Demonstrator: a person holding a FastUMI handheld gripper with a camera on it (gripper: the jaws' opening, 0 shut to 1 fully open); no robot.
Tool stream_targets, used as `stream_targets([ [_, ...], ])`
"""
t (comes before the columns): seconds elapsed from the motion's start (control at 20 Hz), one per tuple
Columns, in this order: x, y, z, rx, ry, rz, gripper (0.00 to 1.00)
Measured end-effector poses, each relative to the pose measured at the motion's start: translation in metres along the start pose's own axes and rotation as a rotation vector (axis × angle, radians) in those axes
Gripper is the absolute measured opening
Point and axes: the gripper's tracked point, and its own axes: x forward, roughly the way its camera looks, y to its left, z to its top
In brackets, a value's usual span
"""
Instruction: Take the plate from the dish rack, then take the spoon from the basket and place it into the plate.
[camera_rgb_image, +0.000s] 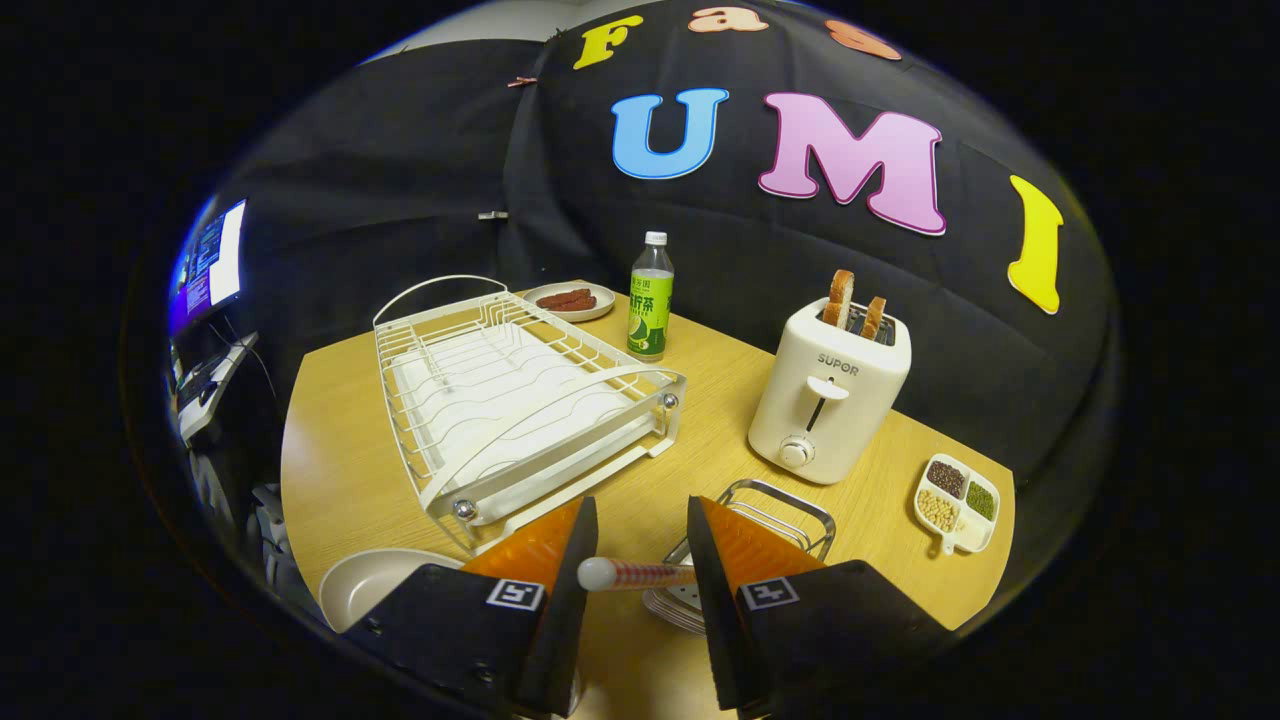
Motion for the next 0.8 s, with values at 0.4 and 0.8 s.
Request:
stream_targets([
  [0.4,-0.007,-0.019,0.012,-0.027,-0.037,-0.079,0.34],
  [0.8,-0.023,-0.062,0.027,-0.001,-0.041,-0.168,0.15],
])
